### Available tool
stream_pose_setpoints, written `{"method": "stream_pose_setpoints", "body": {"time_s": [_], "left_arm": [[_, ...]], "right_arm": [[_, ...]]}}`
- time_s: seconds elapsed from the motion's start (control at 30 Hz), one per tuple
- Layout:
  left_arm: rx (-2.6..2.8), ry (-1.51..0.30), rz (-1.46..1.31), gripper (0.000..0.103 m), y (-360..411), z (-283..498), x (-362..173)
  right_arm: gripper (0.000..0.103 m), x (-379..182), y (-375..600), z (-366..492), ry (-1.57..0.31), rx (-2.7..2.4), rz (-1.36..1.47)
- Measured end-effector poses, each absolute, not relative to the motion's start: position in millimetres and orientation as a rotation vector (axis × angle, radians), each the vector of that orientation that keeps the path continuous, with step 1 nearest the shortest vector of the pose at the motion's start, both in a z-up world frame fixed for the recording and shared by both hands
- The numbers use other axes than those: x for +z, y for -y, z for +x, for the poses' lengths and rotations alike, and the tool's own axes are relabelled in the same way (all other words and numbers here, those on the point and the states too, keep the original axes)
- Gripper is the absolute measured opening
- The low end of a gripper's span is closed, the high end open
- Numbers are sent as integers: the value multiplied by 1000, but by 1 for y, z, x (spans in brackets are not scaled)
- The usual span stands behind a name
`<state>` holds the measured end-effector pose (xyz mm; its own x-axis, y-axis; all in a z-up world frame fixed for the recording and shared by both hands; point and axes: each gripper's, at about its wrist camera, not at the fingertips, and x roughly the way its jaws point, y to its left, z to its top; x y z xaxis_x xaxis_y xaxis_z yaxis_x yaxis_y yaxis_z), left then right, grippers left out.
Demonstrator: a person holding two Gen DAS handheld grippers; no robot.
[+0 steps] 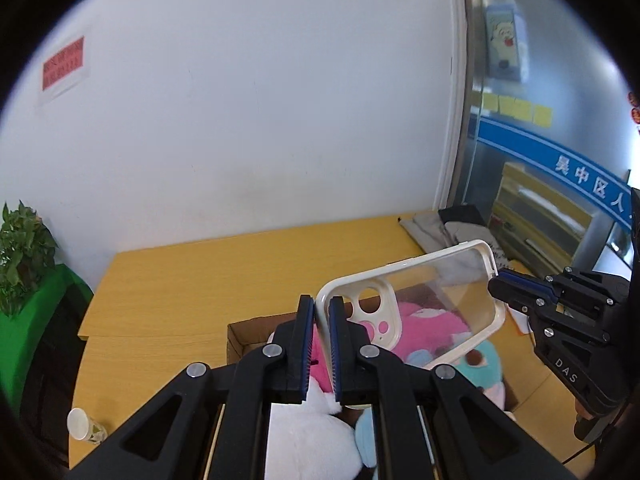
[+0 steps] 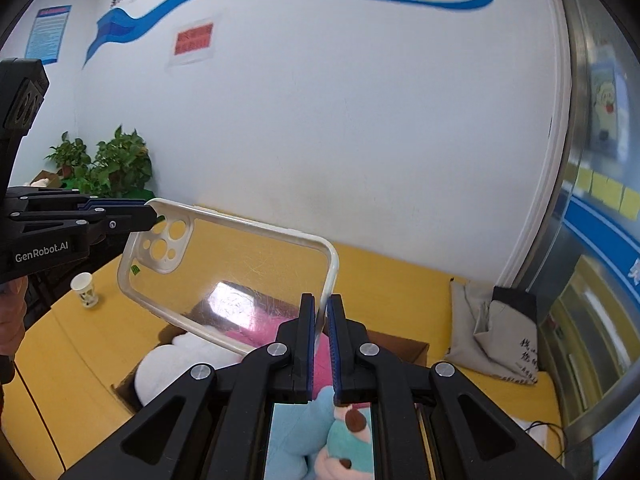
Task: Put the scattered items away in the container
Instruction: 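Carry the phone case with the left gripper over the box, then open the left gripper to drop the phone case onto the plush toys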
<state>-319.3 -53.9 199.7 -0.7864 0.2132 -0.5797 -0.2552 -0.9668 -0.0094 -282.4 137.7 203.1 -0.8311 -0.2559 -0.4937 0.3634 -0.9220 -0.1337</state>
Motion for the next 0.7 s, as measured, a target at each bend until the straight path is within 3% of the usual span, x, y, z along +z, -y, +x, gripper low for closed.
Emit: {"method": "stream_pose_setpoints", "body": {"time_s": [0.4, 0.67, 0.7], "left_arm": [[2585, -43, -1266, 7, 48, -416, 60], [2553, 48, -1310, 9, 49, -420, 46], [2554, 67, -1296, 11, 50, -417, 49]], "right_arm": [[7, 52, -133, -400, -226, -2638, 1160], [7, 24, -139, -408, -288, -2640, 1261], [11, 25, -140, -407, -281, -2642, 1259]]}}
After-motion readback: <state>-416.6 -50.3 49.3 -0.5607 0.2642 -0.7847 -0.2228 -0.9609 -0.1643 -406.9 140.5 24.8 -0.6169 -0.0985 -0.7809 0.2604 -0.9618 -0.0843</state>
